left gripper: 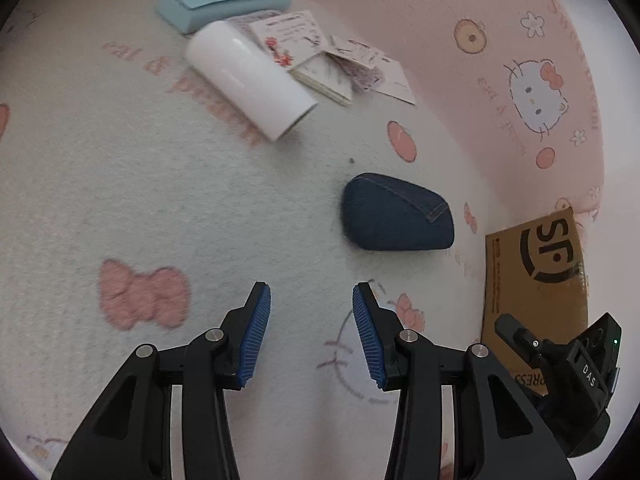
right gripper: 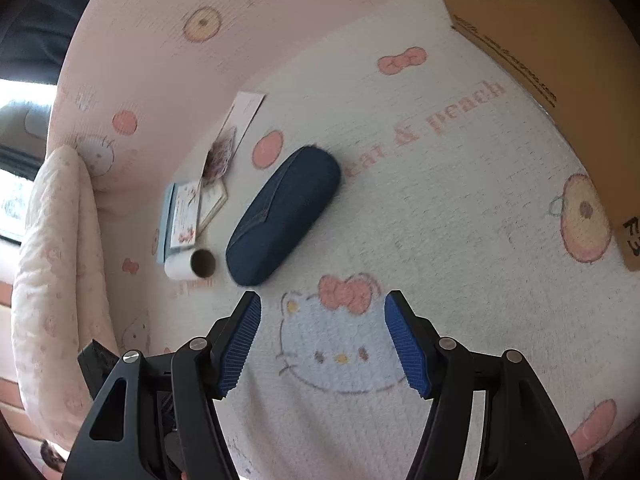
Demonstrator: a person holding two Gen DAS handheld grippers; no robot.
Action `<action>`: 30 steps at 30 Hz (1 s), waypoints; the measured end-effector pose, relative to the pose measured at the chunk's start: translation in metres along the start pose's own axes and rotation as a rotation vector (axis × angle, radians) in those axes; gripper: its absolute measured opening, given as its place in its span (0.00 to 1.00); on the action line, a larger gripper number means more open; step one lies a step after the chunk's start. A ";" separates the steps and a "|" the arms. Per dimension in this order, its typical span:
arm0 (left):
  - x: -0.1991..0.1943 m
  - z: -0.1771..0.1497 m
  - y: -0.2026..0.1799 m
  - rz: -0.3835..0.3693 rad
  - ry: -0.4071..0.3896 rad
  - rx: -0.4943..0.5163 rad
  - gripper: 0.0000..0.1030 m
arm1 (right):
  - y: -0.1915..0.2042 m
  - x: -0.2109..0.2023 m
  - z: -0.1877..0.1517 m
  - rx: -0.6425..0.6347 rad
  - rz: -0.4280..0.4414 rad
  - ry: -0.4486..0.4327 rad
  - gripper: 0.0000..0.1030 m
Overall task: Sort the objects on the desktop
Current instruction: 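Close the right gripper on the blue denim glasses case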
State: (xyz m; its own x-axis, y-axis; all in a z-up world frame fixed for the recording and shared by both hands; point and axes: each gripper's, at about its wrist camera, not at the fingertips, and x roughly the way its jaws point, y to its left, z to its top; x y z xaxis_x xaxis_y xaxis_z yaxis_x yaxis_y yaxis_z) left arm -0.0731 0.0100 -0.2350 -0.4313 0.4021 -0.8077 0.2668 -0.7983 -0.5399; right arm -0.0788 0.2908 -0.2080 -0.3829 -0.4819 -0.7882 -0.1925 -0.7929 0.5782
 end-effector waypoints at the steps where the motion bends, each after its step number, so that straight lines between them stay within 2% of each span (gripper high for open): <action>1: 0.004 0.002 -0.003 -0.004 -0.001 0.000 0.46 | -0.002 0.003 0.003 0.012 0.005 -0.003 0.61; 16: 0.051 0.031 -0.017 -0.121 -0.046 -0.206 0.46 | -0.011 0.064 0.054 0.050 0.090 -0.039 0.61; 19: 0.060 0.033 -0.021 -0.135 -0.050 -0.232 0.58 | -0.013 0.075 0.064 0.063 0.109 -0.049 0.61; 21: 0.061 0.033 -0.024 -0.137 -0.066 -0.229 0.61 | -0.014 0.078 0.068 0.064 0.118 -0.057 0.61; 26: 0.063 0.035 -0.032 -0.106 -0.088 -0.196 0.62 | -0.010 0.083 0.078 0.040 0.140 -0.079 0.69; 30: 0.065 0.037 -0.036 -0.083 -0.105 -0.199 0.62 | -0.006 0.090 0.084 0.020 0.168 -0.095 0.71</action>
State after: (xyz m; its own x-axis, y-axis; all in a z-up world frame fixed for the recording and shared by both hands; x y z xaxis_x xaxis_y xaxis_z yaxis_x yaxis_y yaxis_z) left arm -0.1422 0.0483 -0.2596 -0.5433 0.4053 -0.7352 0.3866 -0.6566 -0.6476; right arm -0.1882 0.2835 -0.2641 -0.4947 -0.5683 -0.6575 -0.1360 -0.6966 0.7045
